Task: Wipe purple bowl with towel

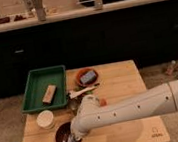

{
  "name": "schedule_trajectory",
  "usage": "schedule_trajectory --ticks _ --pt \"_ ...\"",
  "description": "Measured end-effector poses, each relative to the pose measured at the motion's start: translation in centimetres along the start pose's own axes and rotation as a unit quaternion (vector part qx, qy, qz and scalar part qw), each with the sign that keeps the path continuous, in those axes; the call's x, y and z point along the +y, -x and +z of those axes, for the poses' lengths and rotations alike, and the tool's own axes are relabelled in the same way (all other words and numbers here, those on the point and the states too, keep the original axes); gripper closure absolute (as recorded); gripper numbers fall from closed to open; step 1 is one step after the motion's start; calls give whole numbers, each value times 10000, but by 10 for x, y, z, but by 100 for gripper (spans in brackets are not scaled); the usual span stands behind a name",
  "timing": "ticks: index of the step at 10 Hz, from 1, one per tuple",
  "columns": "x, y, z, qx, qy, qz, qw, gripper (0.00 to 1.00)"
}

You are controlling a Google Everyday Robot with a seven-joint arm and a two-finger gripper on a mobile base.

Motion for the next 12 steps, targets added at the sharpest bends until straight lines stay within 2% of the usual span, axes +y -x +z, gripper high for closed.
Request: schedule_trajectory --ticks 3,6,12 --pt "-18 -18 -3 112 -86 74 9999 100" --pt "-32 -24 -7 148 -171 66 9997 100" --pt "-54 24 14 -57 -43 -510 9987 100"
